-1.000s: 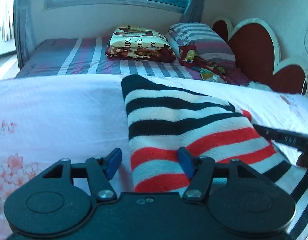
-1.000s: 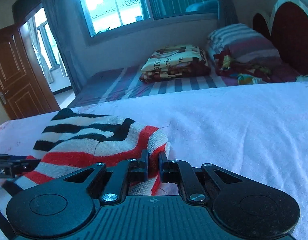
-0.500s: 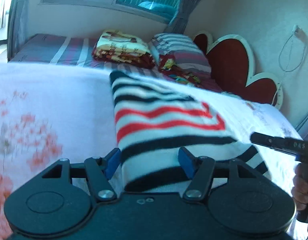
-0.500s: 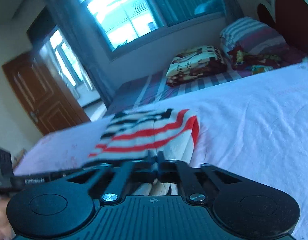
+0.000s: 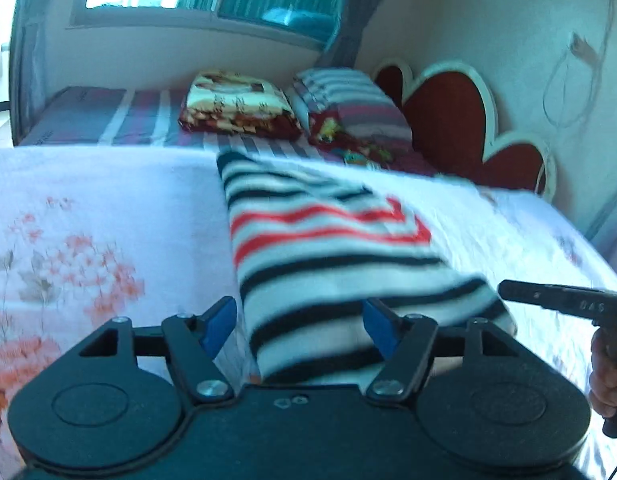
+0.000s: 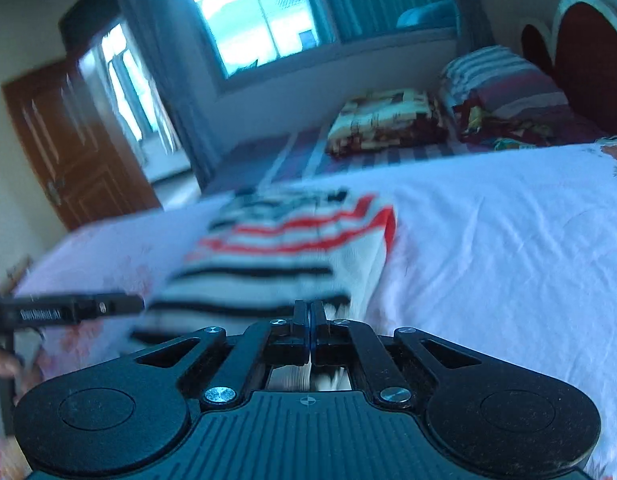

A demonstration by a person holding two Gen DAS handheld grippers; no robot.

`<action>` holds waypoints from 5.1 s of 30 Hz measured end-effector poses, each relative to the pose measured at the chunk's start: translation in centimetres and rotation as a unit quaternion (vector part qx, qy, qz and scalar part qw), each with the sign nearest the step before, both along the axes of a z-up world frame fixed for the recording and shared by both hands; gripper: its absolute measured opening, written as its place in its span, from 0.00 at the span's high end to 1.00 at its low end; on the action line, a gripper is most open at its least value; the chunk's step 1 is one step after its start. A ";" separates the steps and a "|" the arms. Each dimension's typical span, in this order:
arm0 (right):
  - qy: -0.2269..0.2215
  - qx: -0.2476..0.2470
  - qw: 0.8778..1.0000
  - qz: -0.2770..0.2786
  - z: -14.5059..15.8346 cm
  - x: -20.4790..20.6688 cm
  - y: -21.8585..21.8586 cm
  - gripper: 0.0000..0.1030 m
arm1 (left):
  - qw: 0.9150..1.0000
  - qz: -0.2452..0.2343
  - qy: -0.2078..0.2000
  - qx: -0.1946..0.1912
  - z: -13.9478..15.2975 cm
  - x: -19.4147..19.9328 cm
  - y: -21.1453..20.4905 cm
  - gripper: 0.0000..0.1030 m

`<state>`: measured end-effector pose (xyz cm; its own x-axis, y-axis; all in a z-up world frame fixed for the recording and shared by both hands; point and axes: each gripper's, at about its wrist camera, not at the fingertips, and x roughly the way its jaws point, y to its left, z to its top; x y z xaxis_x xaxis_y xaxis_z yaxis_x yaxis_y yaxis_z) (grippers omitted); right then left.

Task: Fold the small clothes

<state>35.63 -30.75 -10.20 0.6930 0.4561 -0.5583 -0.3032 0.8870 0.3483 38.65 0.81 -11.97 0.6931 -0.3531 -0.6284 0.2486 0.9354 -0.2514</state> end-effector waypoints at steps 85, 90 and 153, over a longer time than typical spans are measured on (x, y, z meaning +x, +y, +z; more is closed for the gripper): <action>0.186 0.267 0.946 -0.005 -5.6 7.8 -9.0 0.36 | 0.968 0.045 0.103 -0.223 -4.8 8.1 6.0 0.05; 0.187 0.266 0.946 -0.002 -5.7 8.3 -8.6 0.36 | 0.954 0.033 0.155 -0.256 -6.3 9.8 6.3 0.05; 0.138 0.085 0.987 0.010 -3.0 4.4 -1.2 0.67 | 0.987 -0.068 0.102 -0.102 -6.2 5.9 -3.1 0.25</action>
<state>39.99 -31.94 -13.18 0.5159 0.5711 -0.6386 -0.1926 0.8036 0.5631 44.53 -2.26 -18.14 0.4967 -0.5684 -0.6559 0.2931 0.8212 -0.4897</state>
